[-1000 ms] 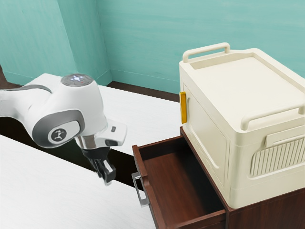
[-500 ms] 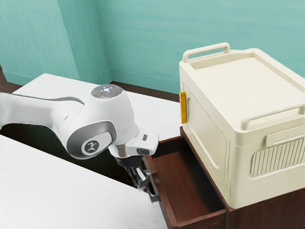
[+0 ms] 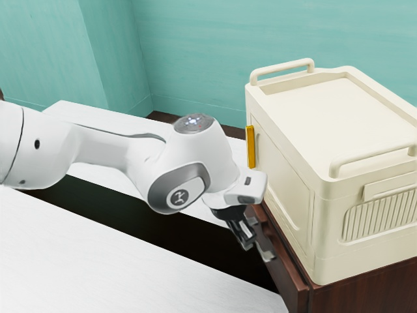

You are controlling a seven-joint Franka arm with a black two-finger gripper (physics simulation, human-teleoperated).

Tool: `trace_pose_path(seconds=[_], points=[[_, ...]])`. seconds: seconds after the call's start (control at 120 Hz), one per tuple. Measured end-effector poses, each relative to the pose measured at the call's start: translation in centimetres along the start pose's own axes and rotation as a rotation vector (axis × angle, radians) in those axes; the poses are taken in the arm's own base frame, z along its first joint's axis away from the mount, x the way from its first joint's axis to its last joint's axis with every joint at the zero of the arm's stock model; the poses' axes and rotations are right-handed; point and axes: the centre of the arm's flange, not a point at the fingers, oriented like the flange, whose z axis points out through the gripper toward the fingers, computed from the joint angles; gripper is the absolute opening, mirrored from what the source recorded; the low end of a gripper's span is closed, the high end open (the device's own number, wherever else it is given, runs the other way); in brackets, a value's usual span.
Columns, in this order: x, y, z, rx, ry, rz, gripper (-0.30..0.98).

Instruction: Push the drawer handle with one arm to close the drawer

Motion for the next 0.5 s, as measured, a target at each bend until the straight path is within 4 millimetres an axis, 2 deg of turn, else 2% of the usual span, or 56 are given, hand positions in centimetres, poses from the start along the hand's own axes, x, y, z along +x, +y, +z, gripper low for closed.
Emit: trace_pose_path(seconds=[0.175, 0.233, 0.317, 0.375, 0.4, 0.475, 0.5], points=[[1.0, 0.1, 0.4, 0.000, 0.060, 0.018, 0.05], [0.8, -0.2, -0.1, 0.007, 0.072, 0.018, 0.05], [-3.9, 0.2, -2.3, 0.011, 0.060, -0.016, 0.08], [-5.5, 0.2, -6.1, 0.016, 0.062, -0.053, 0.19], [-5.8, -2.0, -8.9, 0.014, 0.071, -0.119, 0.24], [-6.6, -14.5, -17.7, -0.004, 0.112, -0.415, 0.37], [-6.7, -18.0, -20.4, -0.003, 0.121, -0.484, 0.41]])
